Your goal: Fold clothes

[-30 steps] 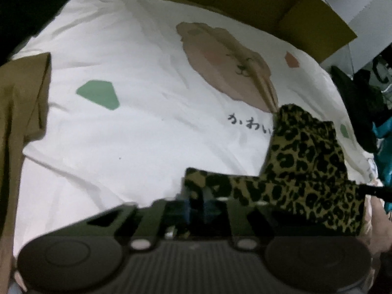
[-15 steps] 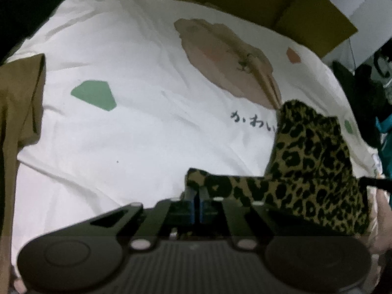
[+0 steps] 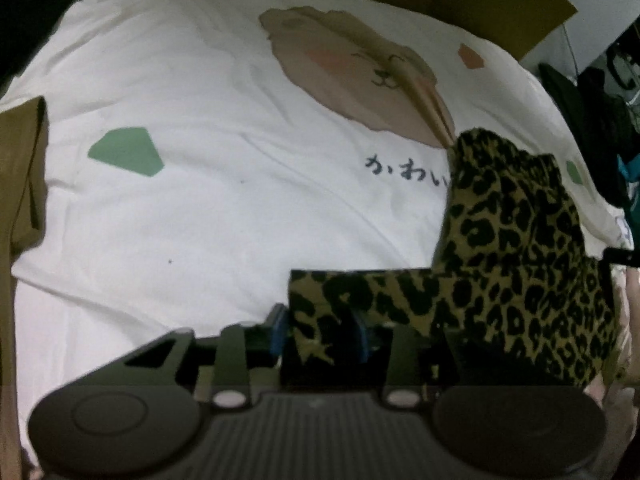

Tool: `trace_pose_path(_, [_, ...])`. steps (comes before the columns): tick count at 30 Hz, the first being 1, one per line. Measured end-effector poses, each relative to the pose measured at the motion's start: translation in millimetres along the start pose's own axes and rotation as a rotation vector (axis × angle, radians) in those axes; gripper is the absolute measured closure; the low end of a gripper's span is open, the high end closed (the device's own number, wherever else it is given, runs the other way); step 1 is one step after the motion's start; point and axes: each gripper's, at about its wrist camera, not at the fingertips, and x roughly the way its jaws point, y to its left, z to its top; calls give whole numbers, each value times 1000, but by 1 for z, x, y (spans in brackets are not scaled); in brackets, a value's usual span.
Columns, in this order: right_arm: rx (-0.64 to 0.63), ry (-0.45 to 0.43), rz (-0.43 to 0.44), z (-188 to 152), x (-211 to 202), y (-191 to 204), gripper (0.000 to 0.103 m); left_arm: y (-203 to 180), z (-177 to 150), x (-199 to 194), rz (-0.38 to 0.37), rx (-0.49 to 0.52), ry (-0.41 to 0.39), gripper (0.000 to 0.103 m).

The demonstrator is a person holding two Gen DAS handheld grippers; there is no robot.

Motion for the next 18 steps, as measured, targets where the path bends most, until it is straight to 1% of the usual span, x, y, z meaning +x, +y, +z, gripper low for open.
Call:
trace_pose_path(1, [-26,1,-3,0,-2,2,47,0,0,0,-1,-2,0,66])
trace_pose_path(4, [-82,34,-16,-3,-2,4,47,0,0,0,2,0,3,65])
trace_pose_path(10, [-81,97,6,-12,13,3,47,-3,2,3,9,-4,10,61])
trace_pose_path(12, [-93,108,12,-14,19,5,48,-4,2,4,13,-3,10,61])
trace_pose_path(15, [-102,123,18,-13,28,7,52,-9,3,7,31,15,12,60])
trace_pose_path(16, [-105,127,20,-12,30,7,56,-10,3,8,38,23,13,60])
trace_pose_path(18, [-112,135,22,-11,35,8,56,-12,4,9,46,26,13,60])
